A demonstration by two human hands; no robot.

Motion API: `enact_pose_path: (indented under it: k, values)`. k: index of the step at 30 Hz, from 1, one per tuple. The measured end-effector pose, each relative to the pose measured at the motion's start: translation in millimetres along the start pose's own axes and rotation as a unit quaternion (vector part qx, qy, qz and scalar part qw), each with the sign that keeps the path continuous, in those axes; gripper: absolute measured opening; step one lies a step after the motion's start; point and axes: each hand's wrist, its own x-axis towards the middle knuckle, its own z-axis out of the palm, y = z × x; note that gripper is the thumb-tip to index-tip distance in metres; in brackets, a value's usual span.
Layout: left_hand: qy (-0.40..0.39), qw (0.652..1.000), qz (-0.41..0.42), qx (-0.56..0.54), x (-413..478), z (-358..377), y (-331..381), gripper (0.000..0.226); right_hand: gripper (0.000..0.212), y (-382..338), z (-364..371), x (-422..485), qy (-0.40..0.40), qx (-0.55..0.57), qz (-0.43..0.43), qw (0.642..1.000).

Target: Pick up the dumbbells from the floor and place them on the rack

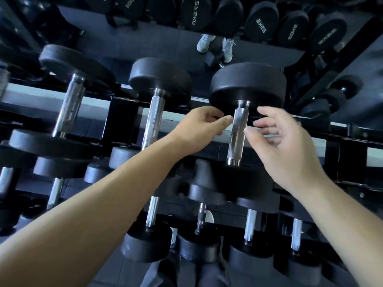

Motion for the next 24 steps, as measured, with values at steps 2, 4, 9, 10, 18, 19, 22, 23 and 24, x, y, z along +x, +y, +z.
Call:
enact_pose_path:
  k: [2,4,9,10,18,19,22,23,24]
  values:
    - [0.013,0.999,0.030,-0.030,-24.2,-8.4,-0.1,0.037,0.036,-15.5,4.3,-22.4,0.016,-0.003,-0.065,0.998]
    - [0.034,0.995,0.051,-0.083,-53.9,-19.3,-4.6,0.020,0.032,-33.9,13.3,-47.7,-0.014,0.013,-0.114,0.993]
    - [0.113,0.963,0.085,-0.230,-151.9,-52.8,-38.5,0.010,0.023,-66.7,65.0,-113.2,-0.193,0.076,-0.131,0.969]
    - [0.136,0.956,0.082,-0.247,-174.2,-59.0,-51.5,0.012,0.023,-68.3,80.9,-125.4,-0.235,0.078,-0.125,0.961]
    - [0.353,0.893,-0.065,-0.273,-375.0,-98.9,-209.1,0.019,0.033,-83.4,237.0,-238.5,-0.479,-0.001,-0.136,0.867]
    - [0.375,0.881,-0.089,-0.274,-401.5,-103.5,-232.5,0.012,0.031,-87.2,257.9,-253.7,-0.499,-0.011,-0.140,0.855]
    - [0.430,0.841,-0.146,-0.294,-475.9,-117.8,-303.5,0.010,0.028,-101.0,323.3,-302.4,-0.556,-0.046,-0.146,0.817]
    - [0.441,0.831,-0.163,-0.297,-498.9,-123.2,-325.9,0.011,0.027,-105.9,346.4,-318.7,-0.569,-0.061,-0.151,0.806]
    - [0.450,0.821,-0.176,-0.304,-520.7,-129.3,-348.6,0.012,0.027,-110.8,370.7,-334.3,-0.579,-0.074,-0.156,0.797]
